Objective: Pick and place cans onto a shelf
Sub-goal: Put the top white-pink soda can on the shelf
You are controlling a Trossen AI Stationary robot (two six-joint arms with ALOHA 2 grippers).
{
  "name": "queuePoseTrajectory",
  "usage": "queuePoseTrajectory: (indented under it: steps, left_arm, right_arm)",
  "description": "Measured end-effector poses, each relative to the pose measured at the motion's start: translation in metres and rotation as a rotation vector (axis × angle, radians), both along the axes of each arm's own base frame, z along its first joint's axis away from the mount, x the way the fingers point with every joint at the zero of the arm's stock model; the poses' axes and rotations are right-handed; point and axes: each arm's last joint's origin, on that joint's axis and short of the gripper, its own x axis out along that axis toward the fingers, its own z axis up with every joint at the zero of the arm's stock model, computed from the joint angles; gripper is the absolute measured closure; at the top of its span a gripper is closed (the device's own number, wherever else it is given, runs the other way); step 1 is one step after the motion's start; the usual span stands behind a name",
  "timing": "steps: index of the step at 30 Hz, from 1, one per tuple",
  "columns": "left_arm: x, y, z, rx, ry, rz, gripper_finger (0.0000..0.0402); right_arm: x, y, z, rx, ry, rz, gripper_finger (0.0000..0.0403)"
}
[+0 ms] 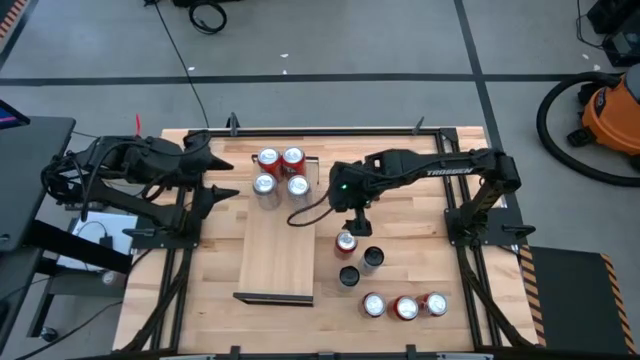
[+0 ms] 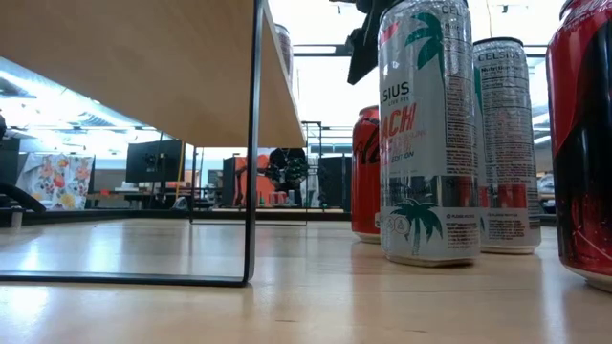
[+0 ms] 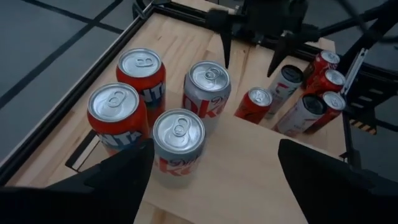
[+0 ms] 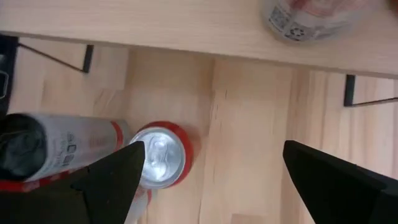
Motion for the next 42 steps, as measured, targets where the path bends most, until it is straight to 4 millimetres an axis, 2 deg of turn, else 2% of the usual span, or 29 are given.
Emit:
queuePoseTrajectory:
  steps: [8,26,35,42]
  left_arm:
    - [-0.01,0.0,0.001,-0.013,-0.005,-0.017,0.0047]
    - [-0.014,0.001,0.002,-0.037,-0.017,-0.002,0.0047]
    - [-0.015,0.001,0.001,-0.036,-0.011,-0.002,0.0047]
    - [-0.014,0.001,0.001,-0.004,-0.004,-0.01,0.0047]
  right_arm:
    - [0.005,0.007,-0.015,-0.019,0.085,-0.025,0.0009]
    - [0.002,0.008,-0.016,-0.024,0.113,-0.007,0.0009]
    - [-0.012,0.019,0.006,-0.02,0.149,0.026,0.0009]
    - [-0.025,0.033,0.023,0.012,0.176,-0.02,0.001]
